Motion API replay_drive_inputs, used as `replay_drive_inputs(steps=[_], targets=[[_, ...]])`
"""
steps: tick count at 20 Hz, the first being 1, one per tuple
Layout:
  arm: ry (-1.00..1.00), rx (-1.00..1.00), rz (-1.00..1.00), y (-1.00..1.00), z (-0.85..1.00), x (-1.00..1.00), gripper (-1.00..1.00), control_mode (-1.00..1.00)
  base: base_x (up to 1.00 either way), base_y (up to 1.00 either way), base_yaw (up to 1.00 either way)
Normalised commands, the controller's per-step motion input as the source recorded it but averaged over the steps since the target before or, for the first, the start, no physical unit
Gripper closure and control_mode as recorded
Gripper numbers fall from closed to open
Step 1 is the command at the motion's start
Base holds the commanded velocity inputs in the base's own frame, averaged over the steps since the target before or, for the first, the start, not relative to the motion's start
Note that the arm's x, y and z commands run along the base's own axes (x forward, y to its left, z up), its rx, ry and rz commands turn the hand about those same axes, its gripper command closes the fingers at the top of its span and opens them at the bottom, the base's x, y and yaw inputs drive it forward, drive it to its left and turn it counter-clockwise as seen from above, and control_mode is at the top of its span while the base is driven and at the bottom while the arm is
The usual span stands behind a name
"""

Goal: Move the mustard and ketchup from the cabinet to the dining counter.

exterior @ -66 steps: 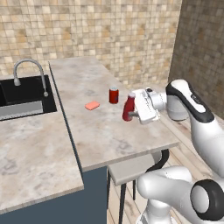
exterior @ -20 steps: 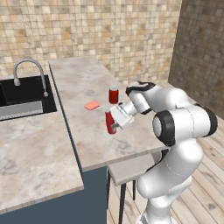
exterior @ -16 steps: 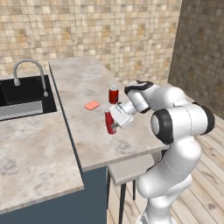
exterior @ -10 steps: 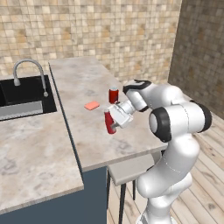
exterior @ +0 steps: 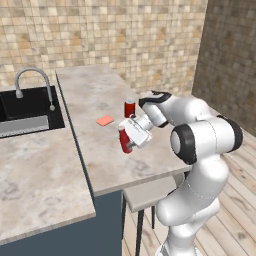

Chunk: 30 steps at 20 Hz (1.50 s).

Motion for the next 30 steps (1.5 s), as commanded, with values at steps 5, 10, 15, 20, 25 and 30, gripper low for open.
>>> replay_drive_inputs(steps=[5,10,15,20,25,30], targets=[[-0.13,0.06,-0.01,-0.02,-0.34,0.00,1.00,-1.00,0.00,0.00,0.00],[-0.10,0.19,-0.09,-0.05,-0.35,0.01,1.00,-1.00,0.00,0.00,0.00],[-0.06,0.16,-0.02,-0.06,-0.29,0.05,1.00,-1.00,0.00,0.00,0.00],[-0.04,0.09,0.00,-0.06,-0.26,0.05,1.00,-1.00,0.00,0.00,0.00],[-0.01,0.05,0.00,-0.03,-0.21,0.06,1.00,-1.00,0.00,0.00,0.00],[0.00,0.00,0.00,0.00,-0.22,0.00,-1.00,-1.00,0.00,0.00,0.00]])
